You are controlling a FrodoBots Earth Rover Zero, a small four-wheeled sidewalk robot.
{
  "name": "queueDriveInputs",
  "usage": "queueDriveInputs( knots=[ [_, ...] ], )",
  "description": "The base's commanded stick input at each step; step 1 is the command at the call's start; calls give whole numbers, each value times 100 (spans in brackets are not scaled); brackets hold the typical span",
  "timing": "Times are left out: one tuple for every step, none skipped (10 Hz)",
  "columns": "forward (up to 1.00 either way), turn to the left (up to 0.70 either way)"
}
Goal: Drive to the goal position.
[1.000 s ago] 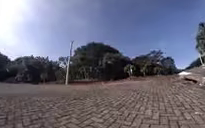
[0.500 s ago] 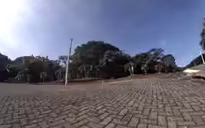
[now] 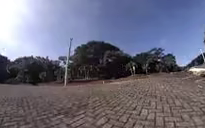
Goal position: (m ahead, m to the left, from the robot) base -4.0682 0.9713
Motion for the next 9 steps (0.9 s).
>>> queueDriveInputs(
  knots=[
    [100, 0],
    [100, 0],
    [100, 0],
    [100, 0],
    [100, 0],
    [100, 0],
    [100, 0],
    [100, 0],
    [100, 0]
  ],
)
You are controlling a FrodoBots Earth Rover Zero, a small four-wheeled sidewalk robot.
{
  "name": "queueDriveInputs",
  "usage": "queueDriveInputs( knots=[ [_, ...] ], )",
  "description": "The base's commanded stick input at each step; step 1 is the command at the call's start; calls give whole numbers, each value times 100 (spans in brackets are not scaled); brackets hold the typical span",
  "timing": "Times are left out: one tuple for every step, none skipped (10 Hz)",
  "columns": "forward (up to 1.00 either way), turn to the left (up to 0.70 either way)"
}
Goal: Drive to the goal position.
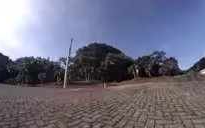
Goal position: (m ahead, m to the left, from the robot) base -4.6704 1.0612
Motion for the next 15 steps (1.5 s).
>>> queueDriveInputs(
  knots=[
    [100, 0],
    [100, 0],
    [100, 0],
    [100, 0],
    [100, 0],
    [100, 0],
    [100, 0],
    [100, 0],
    [100, 0],
    [98, 0],
    [0, 5],
    [0, 45],
    [0, 45],
    [0, 45],
    [0, 45]
  ],
)
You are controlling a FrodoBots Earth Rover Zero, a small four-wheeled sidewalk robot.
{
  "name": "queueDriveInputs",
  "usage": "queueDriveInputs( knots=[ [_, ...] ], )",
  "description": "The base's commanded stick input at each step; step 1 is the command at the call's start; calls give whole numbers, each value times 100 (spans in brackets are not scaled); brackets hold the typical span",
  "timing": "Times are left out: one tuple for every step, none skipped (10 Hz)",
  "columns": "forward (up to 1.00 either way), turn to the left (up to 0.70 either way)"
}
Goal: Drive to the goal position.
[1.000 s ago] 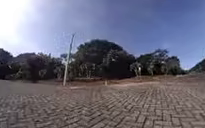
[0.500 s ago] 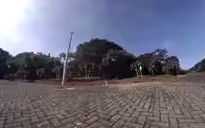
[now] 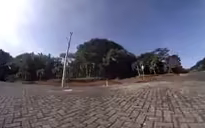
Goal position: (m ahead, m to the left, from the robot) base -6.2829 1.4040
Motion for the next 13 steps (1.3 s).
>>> queueDriveInputs(
  knots=[
    [0, 45],
    [0, 45],
    [0, 45],
    [0, 45],
    [0, 45],
    [0, 45],
    [0, 45],
    [0, 45],
    [0, 45],
    [0, 45],
    [0, 45],
    [0, 45],
    [0, 45]
  ],
)
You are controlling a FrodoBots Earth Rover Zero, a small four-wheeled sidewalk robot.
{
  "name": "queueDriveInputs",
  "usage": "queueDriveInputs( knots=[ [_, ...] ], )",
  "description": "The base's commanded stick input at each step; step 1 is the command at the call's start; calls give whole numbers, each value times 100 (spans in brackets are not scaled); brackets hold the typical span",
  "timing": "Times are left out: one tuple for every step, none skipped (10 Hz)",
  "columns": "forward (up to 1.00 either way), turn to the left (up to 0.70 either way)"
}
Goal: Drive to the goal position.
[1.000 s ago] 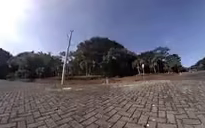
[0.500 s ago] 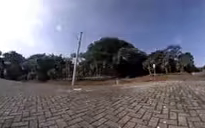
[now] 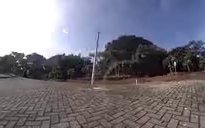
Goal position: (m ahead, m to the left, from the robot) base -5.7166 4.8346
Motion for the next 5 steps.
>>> queueDriveInputs(
  knots=[
    [0, 45],
    [0, 45],
    [0, 45],
    [0, 45],
    [0, 45]
  ],
)
